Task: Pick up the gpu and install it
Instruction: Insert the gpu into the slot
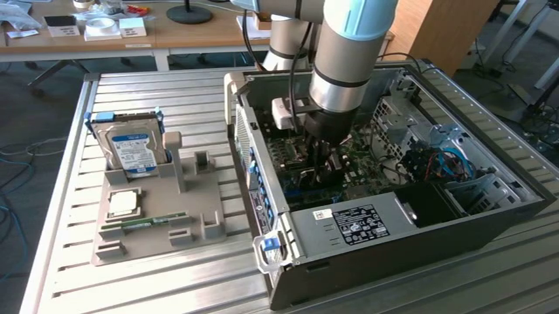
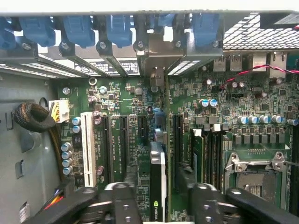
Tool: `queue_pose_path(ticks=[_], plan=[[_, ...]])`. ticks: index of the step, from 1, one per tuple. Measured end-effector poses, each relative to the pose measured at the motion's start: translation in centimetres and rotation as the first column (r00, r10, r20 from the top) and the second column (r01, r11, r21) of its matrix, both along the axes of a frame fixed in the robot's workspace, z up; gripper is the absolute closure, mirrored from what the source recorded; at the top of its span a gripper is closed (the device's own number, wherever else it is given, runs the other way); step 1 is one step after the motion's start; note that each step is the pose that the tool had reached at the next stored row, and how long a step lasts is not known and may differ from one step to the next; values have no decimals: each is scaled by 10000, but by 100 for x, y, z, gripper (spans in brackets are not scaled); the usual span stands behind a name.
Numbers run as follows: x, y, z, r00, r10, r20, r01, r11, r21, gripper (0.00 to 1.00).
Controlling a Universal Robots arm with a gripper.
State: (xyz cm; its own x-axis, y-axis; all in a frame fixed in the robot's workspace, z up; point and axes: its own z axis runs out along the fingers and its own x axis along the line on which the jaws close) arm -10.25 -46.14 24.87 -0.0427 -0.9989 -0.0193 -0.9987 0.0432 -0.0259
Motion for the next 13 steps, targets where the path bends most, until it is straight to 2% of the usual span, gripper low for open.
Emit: queue_pose_path(ticks=[1, 5, 13], plan=[[0, 0, 0, 10000, 0, -1, 0, 10000, -1, 49], [0, 0, 25, 10000, 0, -1, 0, 10000, -2, 49], [0, 0, 223, 10000, 0, 0, 0, 10000, 0, 49]])
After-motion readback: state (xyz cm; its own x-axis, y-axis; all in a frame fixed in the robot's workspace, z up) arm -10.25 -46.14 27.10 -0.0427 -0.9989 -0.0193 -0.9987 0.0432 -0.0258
